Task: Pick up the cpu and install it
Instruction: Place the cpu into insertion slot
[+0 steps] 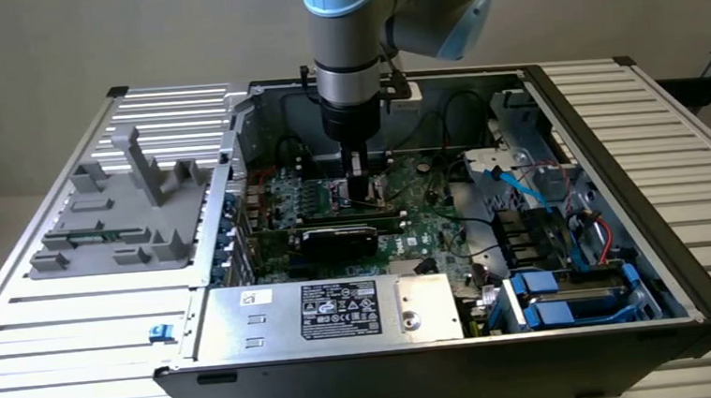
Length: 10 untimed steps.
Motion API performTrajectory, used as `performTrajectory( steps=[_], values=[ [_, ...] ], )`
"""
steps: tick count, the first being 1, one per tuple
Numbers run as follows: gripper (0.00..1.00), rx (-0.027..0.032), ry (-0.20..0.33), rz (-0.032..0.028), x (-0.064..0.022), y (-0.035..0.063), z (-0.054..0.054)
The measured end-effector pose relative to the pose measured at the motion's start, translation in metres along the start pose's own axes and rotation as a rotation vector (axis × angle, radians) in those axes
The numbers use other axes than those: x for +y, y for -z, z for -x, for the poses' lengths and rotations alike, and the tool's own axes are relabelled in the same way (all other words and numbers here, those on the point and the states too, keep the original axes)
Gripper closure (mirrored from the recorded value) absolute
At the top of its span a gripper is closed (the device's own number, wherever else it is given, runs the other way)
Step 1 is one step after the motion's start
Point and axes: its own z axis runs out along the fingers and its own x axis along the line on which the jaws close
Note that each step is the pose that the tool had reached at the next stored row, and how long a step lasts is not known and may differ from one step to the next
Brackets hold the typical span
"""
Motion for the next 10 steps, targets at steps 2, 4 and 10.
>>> performTrajectory(
  steps=[2, 4, 10],
  values=[
    [0.45, -0.0001, 0.0, 0.0, 0.0, 0.0, 0.0],
    [0.45, -0.0003, 0.0, 0.0, 0.0, 0.0, -0.0001],
    [0.45, -0.003, 0.0, 0.0001, 0.0, -0.001, -0.0007]
  ],
)
